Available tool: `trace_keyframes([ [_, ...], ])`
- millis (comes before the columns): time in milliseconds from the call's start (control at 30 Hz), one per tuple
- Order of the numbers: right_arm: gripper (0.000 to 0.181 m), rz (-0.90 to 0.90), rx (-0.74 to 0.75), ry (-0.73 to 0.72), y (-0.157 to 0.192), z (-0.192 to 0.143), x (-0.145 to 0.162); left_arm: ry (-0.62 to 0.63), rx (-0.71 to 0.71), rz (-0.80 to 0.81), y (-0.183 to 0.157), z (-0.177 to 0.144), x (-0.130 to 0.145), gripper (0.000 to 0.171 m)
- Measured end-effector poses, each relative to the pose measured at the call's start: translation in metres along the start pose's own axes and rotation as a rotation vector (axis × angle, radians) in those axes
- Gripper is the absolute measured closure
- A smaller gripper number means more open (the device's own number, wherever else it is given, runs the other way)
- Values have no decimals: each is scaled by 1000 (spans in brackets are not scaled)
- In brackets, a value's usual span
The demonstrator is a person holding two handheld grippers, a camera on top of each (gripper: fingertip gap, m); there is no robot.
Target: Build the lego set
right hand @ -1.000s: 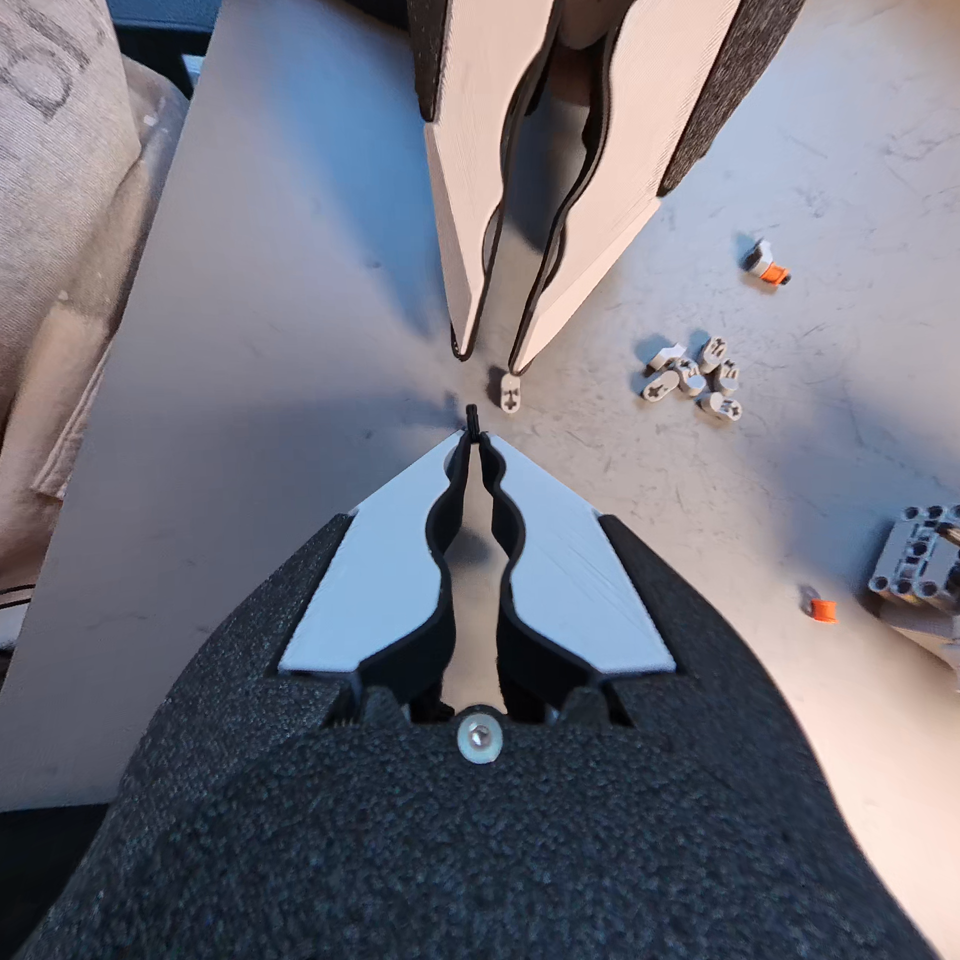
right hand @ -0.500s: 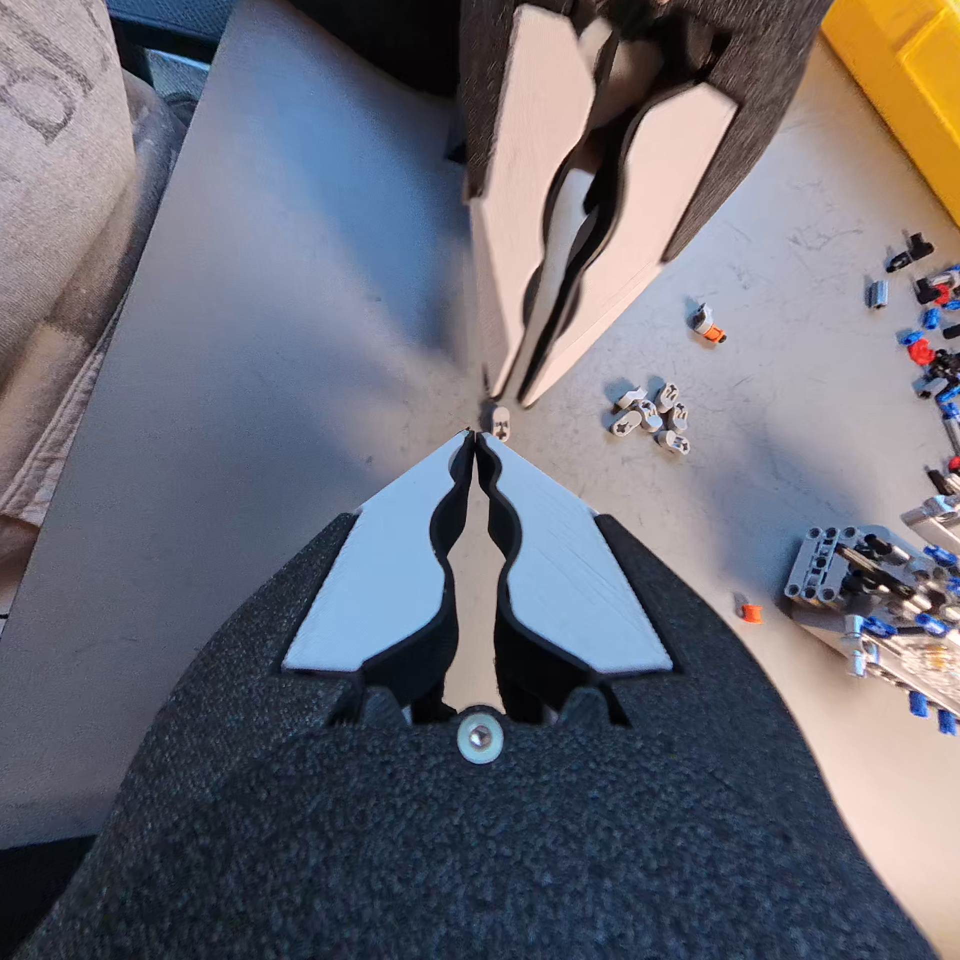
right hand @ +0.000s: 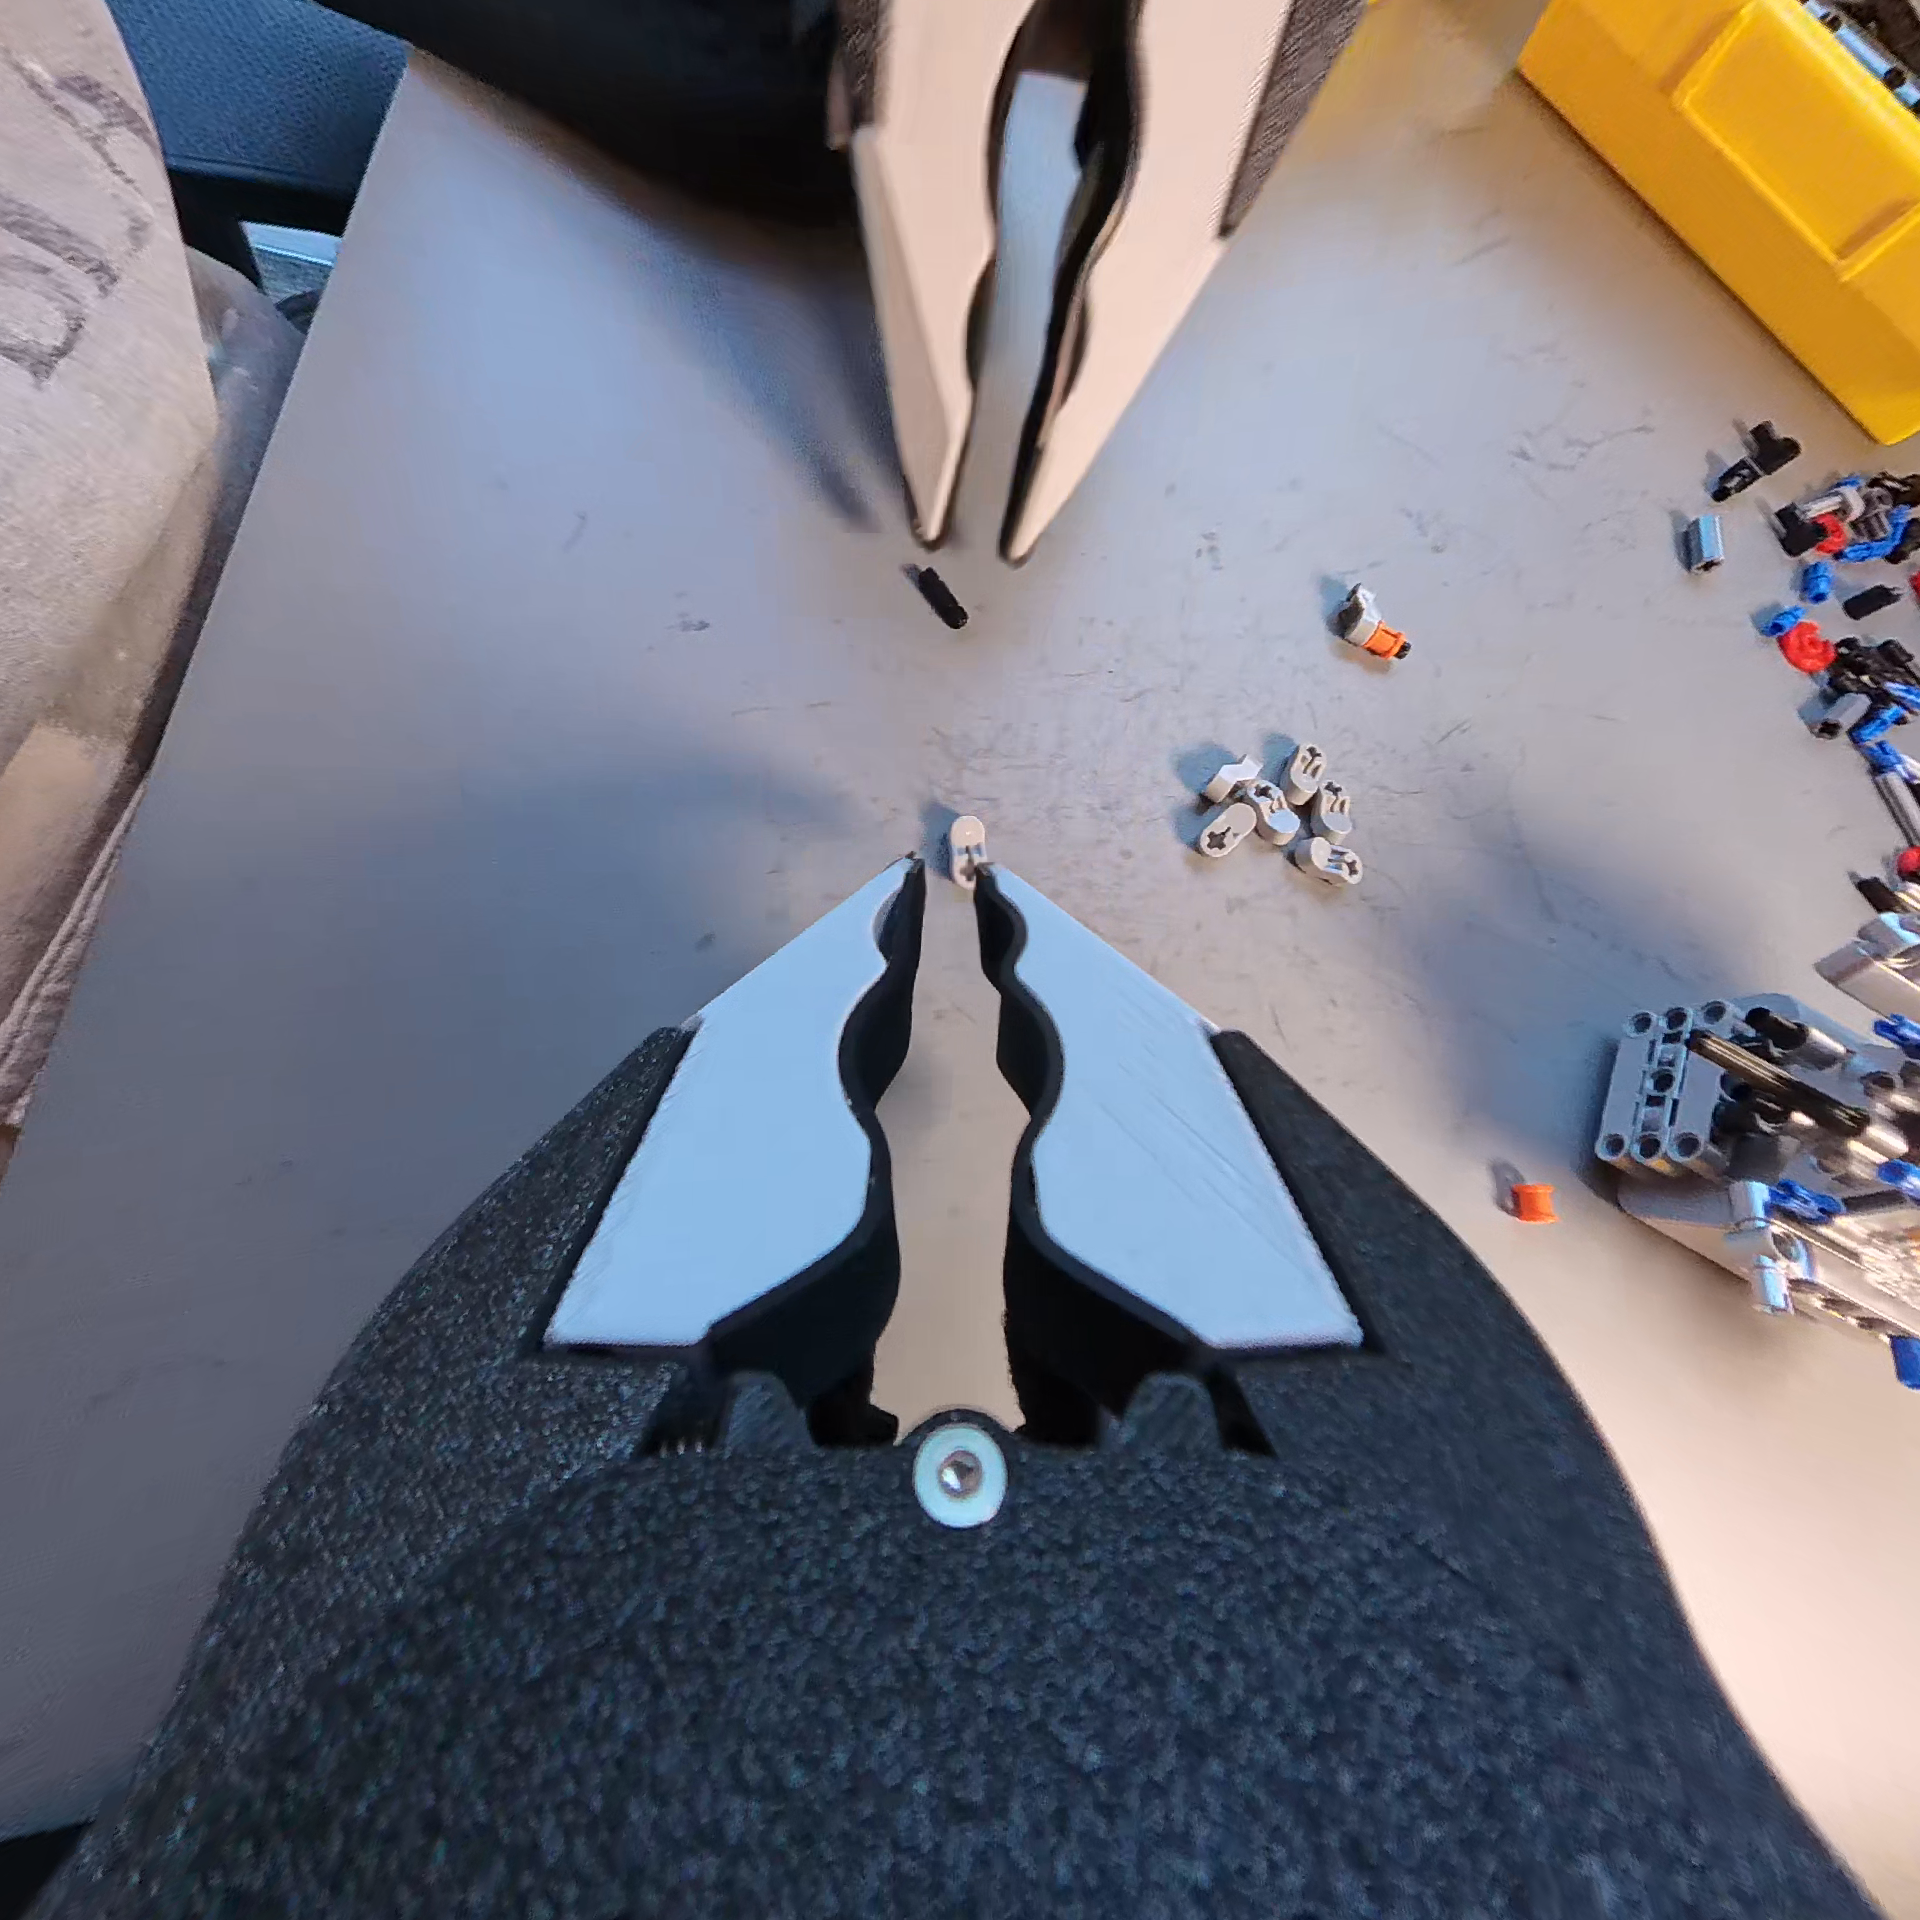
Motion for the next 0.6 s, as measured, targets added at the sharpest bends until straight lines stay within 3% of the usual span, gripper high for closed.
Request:
trace_keyframes([
  [200,172,12,32,-15,-2,-1,5,57,-49,13,-8,11,5,159],
  [367,173,30,48,-52,-4,-2,4,75,-89,44,-6,13,3,169],
  [600,171,33,39,-129,-1,2,-4,4,-89,90,-1,18,-5,170],
])
Point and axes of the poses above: each gripper's, where its closed fingertips meet, z out along the fingers, x out of its underside, y = z × x across the jaws, the point moved 6 cm from there along -z, back along the fingers, and after that the axes turned 8 degrees about -y, right-handed, at the moved point
